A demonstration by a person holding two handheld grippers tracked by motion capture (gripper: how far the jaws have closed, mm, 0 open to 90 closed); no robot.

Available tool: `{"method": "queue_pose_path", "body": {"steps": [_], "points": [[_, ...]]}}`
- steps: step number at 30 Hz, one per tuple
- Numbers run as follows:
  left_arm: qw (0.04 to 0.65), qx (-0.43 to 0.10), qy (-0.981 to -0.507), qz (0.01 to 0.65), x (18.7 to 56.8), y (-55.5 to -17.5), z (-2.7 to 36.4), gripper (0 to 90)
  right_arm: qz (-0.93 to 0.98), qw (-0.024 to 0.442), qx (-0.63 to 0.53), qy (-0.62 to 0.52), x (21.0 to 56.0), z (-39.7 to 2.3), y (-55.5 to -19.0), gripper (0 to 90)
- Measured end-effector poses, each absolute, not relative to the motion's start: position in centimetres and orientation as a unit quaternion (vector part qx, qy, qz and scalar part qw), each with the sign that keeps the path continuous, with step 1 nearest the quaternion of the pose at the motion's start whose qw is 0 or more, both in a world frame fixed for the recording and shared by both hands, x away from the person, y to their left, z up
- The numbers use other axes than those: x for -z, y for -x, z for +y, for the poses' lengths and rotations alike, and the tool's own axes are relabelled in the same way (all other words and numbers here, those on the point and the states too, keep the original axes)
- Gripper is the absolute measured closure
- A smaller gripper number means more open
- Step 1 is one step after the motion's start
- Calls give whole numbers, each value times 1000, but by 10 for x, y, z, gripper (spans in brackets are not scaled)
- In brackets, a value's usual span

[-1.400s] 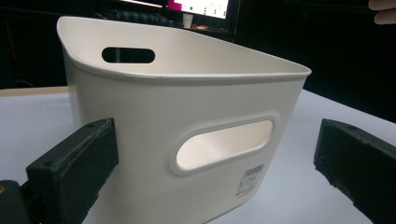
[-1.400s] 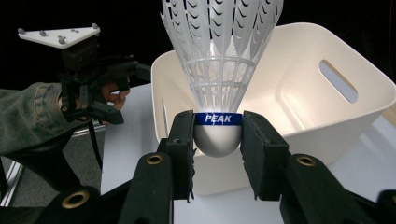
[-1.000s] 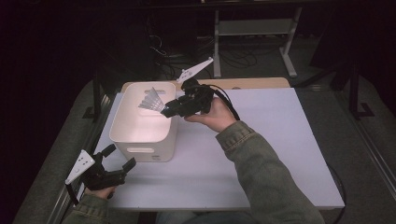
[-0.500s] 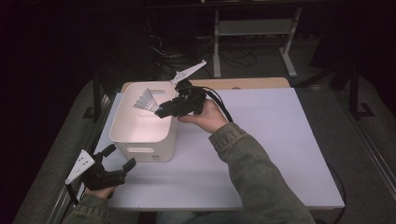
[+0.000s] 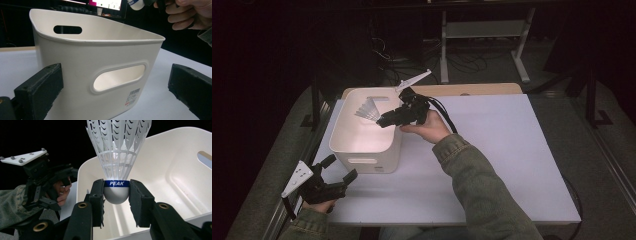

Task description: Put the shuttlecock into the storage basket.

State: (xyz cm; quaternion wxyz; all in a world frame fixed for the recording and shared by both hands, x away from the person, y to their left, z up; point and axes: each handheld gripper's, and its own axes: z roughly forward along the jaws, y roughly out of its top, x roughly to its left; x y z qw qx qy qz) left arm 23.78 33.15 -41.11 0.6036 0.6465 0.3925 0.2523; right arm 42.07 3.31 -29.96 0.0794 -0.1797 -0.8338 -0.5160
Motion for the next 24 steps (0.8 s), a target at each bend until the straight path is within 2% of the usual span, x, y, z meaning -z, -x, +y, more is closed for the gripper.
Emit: {"method": "queue_pose_path", "body": {"steps": [12, 13, 14, 16, 21, 24], "points": [[608, -250, -642, 393, 412, -238, 331, 0, -840, 99, 504, 177, 315, 48, -419, 638], [608, -250, -643, 393, 412, -238, 331, 0, -840, 108, 502, 177, 318, 50, -420, 588], [610, -249, -642, 393, 412, -238, 330, 0, -840, 108, 502, 177, 318, 50, -420, 588], [610, -250, -642, 392, 412, -238, 330, 0, -841, 107, 499, 180, 320, 50, -421, 525], [608, -250, -642, 393, 412, -238, 331, 0, -836, 111, 505, 182, 321, 47, -419, 470], [604, -254, -647, 390, 412, -238, 331, 0, -834, 106, 509, 183, 318, 44, -418, 406]]}}
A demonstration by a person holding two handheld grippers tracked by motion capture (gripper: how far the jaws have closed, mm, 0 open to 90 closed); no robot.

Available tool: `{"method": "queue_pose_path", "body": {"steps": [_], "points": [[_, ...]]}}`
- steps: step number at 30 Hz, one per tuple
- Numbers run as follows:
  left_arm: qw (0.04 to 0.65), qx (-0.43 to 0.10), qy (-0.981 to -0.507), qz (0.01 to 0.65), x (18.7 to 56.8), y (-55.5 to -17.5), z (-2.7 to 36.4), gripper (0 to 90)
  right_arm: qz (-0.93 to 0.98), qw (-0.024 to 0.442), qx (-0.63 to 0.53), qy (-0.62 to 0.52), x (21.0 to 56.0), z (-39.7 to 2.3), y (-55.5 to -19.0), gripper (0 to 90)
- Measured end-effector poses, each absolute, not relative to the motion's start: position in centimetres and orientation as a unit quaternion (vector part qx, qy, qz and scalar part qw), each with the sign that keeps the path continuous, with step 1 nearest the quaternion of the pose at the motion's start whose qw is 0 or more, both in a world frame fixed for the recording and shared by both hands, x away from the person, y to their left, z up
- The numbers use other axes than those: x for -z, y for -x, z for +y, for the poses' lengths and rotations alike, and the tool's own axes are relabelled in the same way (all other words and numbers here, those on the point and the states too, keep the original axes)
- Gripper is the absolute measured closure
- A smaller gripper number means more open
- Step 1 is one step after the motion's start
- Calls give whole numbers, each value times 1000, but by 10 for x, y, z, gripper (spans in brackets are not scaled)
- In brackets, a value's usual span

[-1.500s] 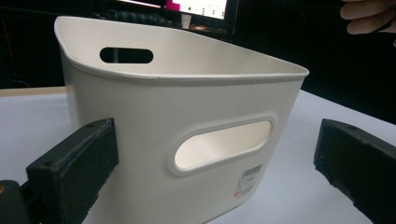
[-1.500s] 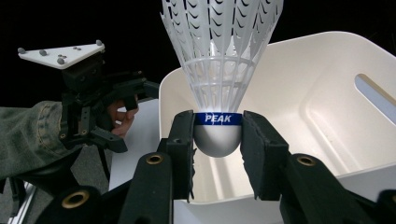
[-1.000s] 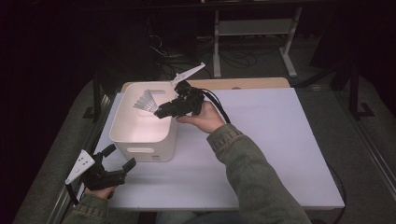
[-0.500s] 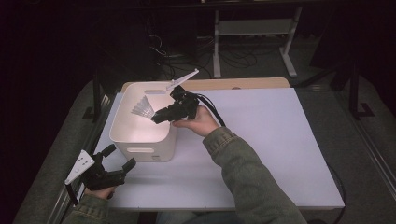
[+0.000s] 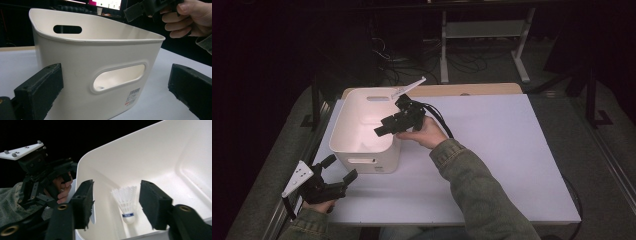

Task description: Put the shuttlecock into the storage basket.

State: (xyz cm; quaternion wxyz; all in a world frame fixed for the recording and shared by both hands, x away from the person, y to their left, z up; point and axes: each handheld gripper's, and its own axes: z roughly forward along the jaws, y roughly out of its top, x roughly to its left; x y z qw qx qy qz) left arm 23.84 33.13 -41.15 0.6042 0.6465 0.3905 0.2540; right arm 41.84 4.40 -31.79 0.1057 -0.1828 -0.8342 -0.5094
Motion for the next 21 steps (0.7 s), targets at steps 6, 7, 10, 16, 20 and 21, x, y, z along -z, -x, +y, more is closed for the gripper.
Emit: {"method": "queue_pose_path", "body": {"steps": [6, 7, 10, 16, 20, 21], "points": [[605, -253, -646, 391, 412, -238, 331, 0, -836, 82, 512, 181, 310, 36, -414, 144], [605, -253, -645, 392, 412, -238, 331, 0, -836, 79, 511, 184, 308, 33, -413, 122], [607, -252, -644, 392, 412, -238, 331, 0, -834, 76, 513, 186, 307, 29, -412, 102], [603, -254, -648, 389, 412, -238, 331, 0, -835, 70, 514, 182, 307, 18, -408, 0], [606, -253, -643, 394, 412, -238, 331, 0, -831, 59, 520, 186, 306, 8, -406, 0], [605, -254, -644, 393, 412, -238, 331, 0, -836, 45, 513, 188, 306, 2, -405, 0]]}}
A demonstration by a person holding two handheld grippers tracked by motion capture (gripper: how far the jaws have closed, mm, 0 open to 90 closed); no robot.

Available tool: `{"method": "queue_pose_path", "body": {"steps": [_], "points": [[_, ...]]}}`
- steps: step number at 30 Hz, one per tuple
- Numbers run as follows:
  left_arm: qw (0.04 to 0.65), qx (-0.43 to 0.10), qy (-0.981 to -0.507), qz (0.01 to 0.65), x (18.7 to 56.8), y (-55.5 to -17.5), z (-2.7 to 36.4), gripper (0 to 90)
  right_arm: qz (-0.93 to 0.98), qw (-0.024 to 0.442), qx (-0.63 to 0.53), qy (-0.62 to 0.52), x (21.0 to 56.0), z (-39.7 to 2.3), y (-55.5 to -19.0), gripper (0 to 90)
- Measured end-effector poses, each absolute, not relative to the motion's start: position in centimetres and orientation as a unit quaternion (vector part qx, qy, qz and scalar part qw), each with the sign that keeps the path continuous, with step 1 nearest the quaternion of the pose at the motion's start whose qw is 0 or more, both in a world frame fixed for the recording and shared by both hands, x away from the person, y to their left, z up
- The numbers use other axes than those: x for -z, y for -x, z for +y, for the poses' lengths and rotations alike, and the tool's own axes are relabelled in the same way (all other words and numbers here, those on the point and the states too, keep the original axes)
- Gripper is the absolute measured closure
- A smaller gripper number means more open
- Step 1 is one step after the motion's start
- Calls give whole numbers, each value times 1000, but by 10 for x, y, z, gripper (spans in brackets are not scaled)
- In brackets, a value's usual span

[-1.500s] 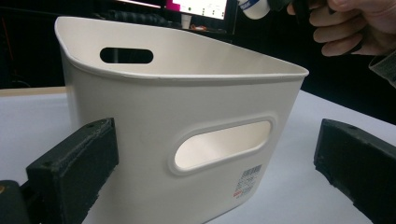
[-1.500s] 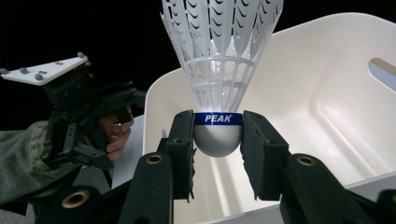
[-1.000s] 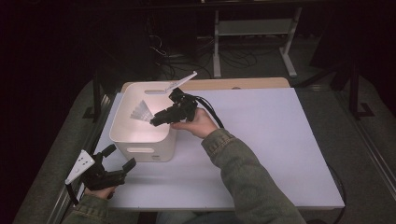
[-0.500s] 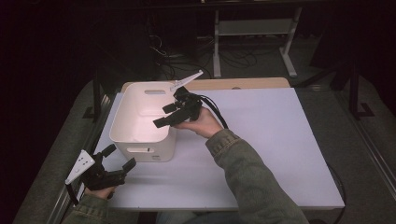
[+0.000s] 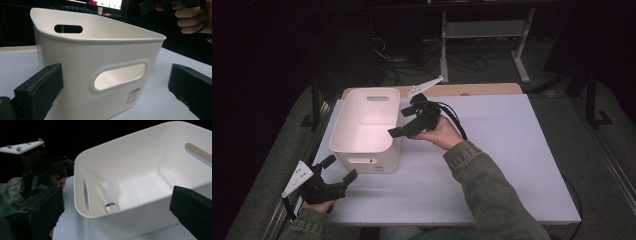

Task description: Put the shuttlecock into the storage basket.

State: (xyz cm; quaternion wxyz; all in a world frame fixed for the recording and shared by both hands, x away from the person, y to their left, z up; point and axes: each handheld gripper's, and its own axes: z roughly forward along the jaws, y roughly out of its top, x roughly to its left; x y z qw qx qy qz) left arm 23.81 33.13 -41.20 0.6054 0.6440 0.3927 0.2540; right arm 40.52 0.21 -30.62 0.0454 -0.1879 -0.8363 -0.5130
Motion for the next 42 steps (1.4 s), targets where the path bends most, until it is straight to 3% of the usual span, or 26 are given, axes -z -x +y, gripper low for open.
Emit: {"method": "queue_pose_path", "body": {"steps": [42], "points": [[600, -253, -650, 392, 411, -238, 329, 0, -795, 15, 561, 229, 333, -90, -380, 0]]}}
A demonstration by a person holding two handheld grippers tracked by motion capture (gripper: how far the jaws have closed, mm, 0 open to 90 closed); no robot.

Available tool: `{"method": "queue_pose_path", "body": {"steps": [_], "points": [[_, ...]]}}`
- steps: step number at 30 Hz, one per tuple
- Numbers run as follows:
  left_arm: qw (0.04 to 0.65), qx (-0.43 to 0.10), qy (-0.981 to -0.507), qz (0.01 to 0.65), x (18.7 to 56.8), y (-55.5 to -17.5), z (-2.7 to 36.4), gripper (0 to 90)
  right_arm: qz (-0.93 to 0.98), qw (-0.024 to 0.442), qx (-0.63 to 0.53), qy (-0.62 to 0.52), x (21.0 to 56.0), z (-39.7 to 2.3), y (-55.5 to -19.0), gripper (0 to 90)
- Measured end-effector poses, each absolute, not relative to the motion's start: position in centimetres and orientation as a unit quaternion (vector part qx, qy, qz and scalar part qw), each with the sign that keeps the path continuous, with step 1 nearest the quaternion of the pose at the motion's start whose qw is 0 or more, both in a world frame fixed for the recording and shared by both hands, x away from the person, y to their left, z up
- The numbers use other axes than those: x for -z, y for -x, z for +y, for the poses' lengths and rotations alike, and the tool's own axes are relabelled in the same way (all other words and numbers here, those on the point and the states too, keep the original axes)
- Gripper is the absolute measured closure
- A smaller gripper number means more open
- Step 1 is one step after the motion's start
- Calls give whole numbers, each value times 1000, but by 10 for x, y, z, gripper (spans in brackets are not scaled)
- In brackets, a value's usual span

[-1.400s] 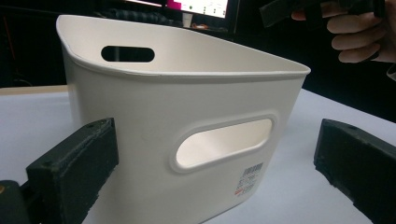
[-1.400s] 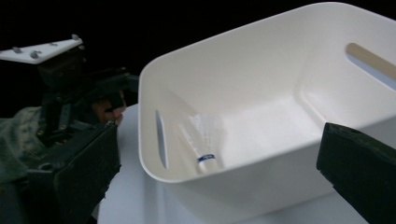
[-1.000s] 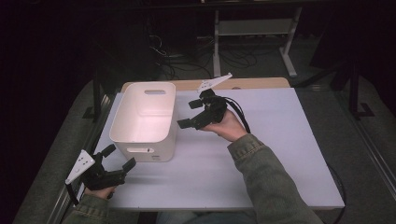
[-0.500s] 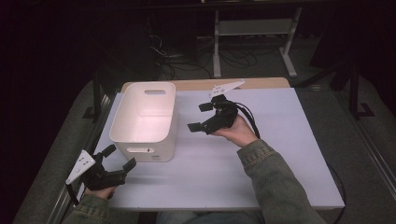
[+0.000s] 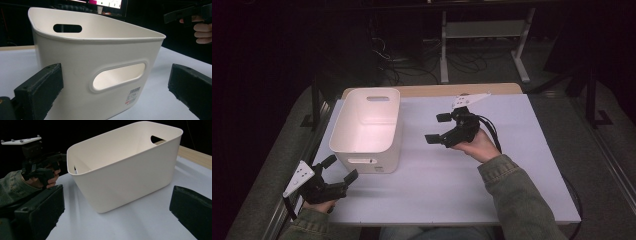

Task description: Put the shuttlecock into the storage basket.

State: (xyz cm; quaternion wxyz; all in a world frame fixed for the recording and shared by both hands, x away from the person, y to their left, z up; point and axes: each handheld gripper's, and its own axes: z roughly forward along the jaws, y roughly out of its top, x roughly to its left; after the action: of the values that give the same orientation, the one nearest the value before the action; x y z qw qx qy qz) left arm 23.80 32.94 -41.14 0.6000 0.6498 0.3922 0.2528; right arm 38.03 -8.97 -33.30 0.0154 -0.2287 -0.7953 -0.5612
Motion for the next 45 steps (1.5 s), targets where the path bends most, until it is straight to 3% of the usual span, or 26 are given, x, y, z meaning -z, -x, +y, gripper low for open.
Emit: {"method": "queue_pose_path", "body": {"steps": [45], "points": [[601, -252, -648, 393, 412, -239, 328, 0, -754, -40, 590, 286, 374, -179, -346, 0]]}}
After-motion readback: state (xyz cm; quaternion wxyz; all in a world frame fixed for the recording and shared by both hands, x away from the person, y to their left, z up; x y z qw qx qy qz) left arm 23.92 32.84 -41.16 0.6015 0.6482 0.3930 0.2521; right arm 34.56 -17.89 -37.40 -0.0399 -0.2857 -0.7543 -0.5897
